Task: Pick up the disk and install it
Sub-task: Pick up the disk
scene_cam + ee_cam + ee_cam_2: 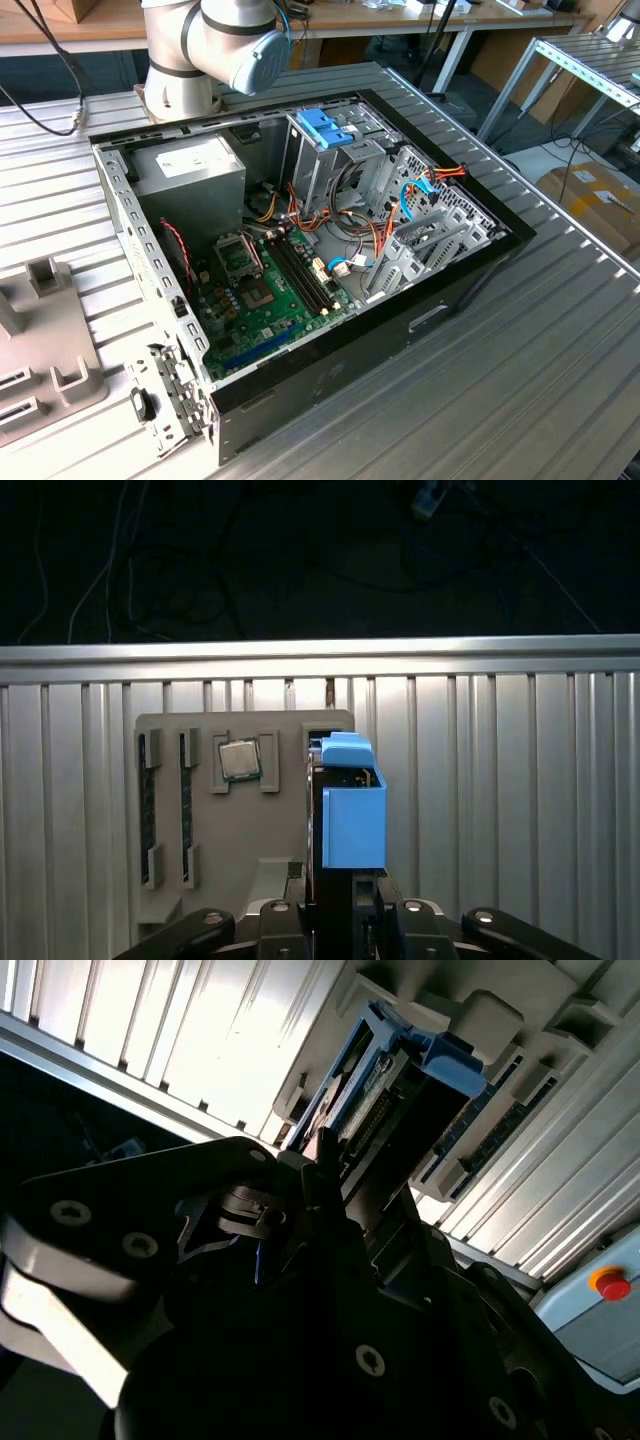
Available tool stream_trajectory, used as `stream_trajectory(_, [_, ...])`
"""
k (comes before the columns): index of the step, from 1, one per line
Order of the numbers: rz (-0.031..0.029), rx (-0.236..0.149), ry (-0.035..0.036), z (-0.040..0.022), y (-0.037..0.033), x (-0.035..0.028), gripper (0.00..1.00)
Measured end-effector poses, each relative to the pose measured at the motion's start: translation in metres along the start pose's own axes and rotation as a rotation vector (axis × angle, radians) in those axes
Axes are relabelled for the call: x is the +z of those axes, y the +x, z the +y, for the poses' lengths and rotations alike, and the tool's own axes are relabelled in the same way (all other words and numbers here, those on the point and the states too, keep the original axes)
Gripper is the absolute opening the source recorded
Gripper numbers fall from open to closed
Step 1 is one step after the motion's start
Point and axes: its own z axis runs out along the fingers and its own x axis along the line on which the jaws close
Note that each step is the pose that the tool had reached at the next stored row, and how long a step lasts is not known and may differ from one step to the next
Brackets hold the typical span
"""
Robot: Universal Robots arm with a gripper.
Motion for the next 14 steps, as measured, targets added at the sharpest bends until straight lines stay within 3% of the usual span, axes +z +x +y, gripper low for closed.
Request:
stream_trajectory(5, [-0.0001, 0.0, 0.0001, 0.0, 0.0002, -0.0122, 0.35])
stream_trajectory(14, [-0.0001, 0.0, 0.0, 0.0001, 0.0006, -0.0415, 0.35])
